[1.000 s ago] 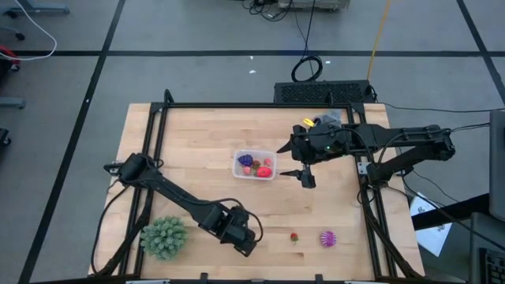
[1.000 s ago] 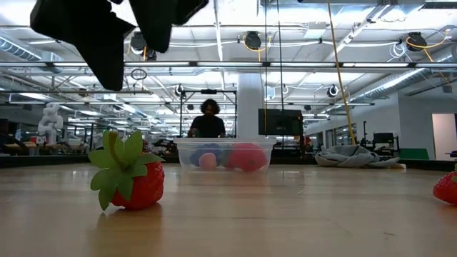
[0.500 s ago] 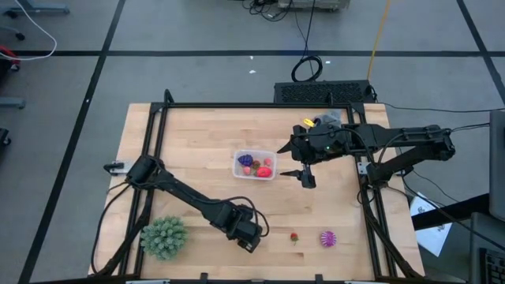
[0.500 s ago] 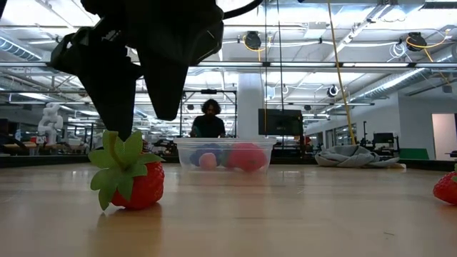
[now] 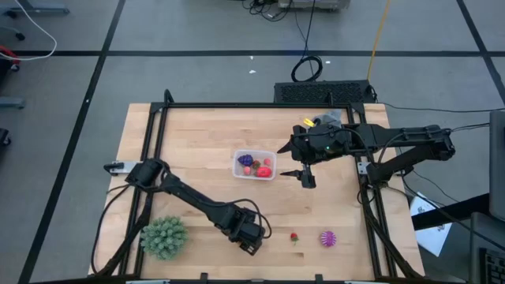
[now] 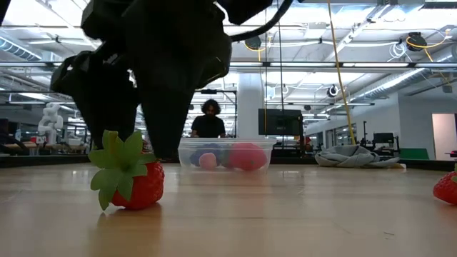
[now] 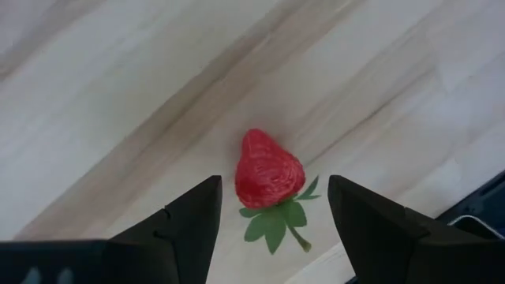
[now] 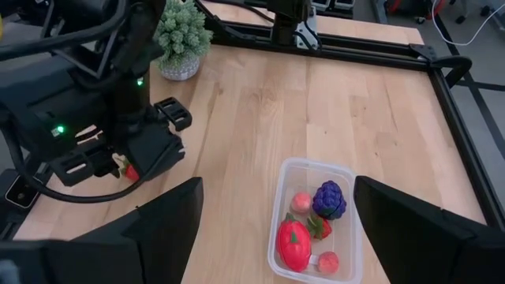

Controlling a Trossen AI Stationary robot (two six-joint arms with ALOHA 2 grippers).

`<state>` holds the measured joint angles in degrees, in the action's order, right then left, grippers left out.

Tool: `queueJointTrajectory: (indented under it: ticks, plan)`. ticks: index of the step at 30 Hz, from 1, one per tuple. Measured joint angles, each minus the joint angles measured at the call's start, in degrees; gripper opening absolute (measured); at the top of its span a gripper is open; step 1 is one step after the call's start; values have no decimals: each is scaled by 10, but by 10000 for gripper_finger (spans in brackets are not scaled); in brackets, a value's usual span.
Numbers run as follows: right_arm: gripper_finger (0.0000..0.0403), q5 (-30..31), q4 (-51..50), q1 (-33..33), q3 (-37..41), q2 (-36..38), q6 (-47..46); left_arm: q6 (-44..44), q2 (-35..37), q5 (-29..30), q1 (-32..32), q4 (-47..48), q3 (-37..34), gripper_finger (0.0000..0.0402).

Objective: Pick and placing Produce into tupperware
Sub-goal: Put the left strawberry into the transparent bin

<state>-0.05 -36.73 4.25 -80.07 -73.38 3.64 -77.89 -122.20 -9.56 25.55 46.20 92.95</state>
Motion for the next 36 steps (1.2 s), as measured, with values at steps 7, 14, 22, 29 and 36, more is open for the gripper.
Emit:
queueJointTrajectory:
  ticks: [7, 14, 22, 29, 36]
  plan:
    - [320, 0, 0, 0, 0, 0, 0, 2, -14, -15, -1, -10, 0, 237]
    - [320, 0, 1, 0, 0, 0, 0, 13, -25, -39, -2, -20, 0, 236]
    - [320, 0, 0, 0, 0, 0, 0, 18, -25, -26, -5, -18, 0, 236]
    - [320, 0, 0, 0, 0, 0, 0, 26, -25, -21, -6, -18, 0, 228]
    - [320, 0, 0, 0, 0, 0, 0, 39, -25, -16, -9, -23, 0, 155]
